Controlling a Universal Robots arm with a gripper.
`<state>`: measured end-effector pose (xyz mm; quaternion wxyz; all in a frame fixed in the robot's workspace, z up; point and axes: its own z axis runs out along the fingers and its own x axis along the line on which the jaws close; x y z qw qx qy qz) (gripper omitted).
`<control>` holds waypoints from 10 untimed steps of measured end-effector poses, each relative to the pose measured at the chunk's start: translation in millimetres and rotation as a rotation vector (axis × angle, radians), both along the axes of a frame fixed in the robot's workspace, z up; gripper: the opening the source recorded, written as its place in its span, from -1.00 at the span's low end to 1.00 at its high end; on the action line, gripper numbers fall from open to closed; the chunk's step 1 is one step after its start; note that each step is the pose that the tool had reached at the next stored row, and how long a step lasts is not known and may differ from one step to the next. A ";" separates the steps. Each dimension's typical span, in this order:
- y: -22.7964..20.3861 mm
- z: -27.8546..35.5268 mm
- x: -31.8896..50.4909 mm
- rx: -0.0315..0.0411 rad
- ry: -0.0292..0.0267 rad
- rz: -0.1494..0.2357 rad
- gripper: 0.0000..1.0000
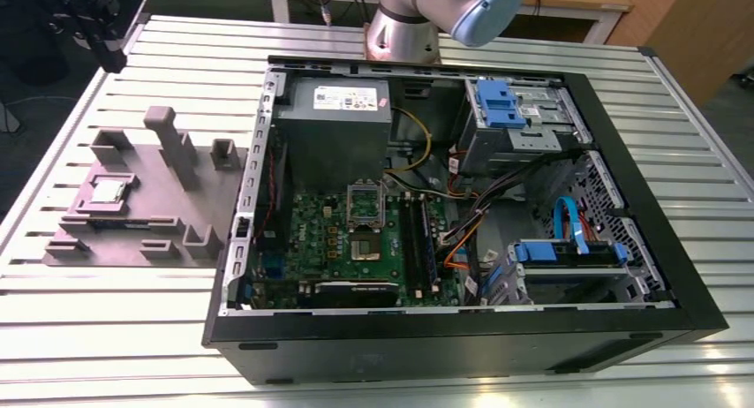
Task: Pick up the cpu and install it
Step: 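Reach for the cpu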
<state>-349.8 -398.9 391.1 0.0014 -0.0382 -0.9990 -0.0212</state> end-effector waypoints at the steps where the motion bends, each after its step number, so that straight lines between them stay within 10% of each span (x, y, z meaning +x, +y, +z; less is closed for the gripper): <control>1: 0.0 0.0 -0.1 0.0000 0.0000 0.000 -0.79; 10: 0.0 0.0 -3.0 0.0000 0.0001 0.000 -0.79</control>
